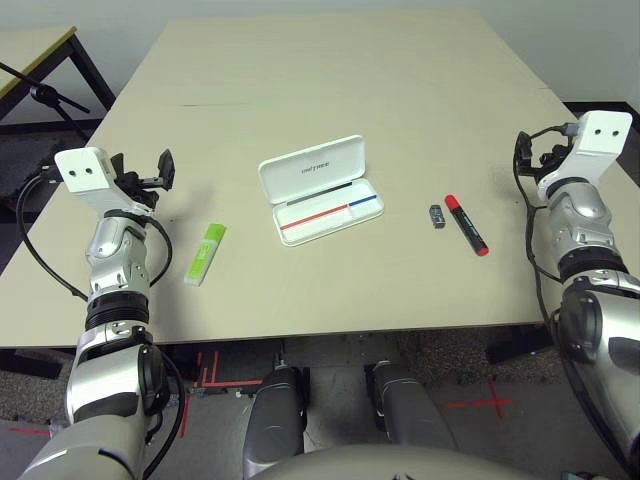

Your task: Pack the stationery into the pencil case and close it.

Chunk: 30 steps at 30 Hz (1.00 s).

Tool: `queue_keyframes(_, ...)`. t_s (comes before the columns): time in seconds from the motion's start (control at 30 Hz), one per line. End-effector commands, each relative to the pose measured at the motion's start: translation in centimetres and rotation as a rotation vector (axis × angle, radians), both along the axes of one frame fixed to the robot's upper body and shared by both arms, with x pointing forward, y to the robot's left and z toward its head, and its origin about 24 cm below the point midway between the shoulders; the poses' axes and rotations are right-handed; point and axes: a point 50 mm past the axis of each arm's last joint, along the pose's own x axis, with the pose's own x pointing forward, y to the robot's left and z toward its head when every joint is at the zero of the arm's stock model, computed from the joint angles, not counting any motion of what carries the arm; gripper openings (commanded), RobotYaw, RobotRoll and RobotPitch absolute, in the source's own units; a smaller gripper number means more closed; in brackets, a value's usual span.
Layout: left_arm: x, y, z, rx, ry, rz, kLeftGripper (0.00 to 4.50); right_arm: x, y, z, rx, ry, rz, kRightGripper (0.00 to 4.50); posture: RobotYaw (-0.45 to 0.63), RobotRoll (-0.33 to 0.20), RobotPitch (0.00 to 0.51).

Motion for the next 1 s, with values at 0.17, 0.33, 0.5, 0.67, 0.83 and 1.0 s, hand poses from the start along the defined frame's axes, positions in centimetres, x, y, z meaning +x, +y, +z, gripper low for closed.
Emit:
queue_keyframes(0.17, 0.8, -1.2, -0.2, -0.002, 0.012, -0.05, 4.46, -1.3, -1.6, -0.9, -0.011, 0.01, -0.045, 4.5, -0.16, 0.0, 0.139)
queue_keyframes(0.33, 0.9, -1.6, -0.3, -0.004, 0.017, -0.07, 4.46, -1.9, -2.1, -1.3, -0.018, 0.014, -0.051, 4.5, -0.17, 0.0, 0.154)
queue_keyframes(0.5, 0.7, -1.4, -0.2, 0.0, 0.012, -0.076, 4.46, -2.0, -2.1, -1.2, -0.028, 0.029, -0.007, 4.5, -0.16, 0.0, 0.158)
queue_keyframes(0.67, 0.4, -0.8, 0.7, 0.011, -0.005, -0.083, 4.46, -1.9, -1.9, -0.2, -0.05, 0.038, 0.114, 4.5, -0.15, 0.0, 0.154)
queue_keyframes(0.83, -0.4, 0.0, 1.6, 0.029, -0.011, -0.107, 4.46, -1.6, -0.9, 0.8, -0.107, 0.066, 0.278, 4.5, -0.12, 0.0, 0.135)
queue_keyframes(1.0, -1.4, 0.0, 2.7, 0.053, 0.022, -0.219, 4.46, -1.3, 1.2, 1.3, -0.179, 0.125, 0.489, 4.5, -0.09, 0.0, 0.116)
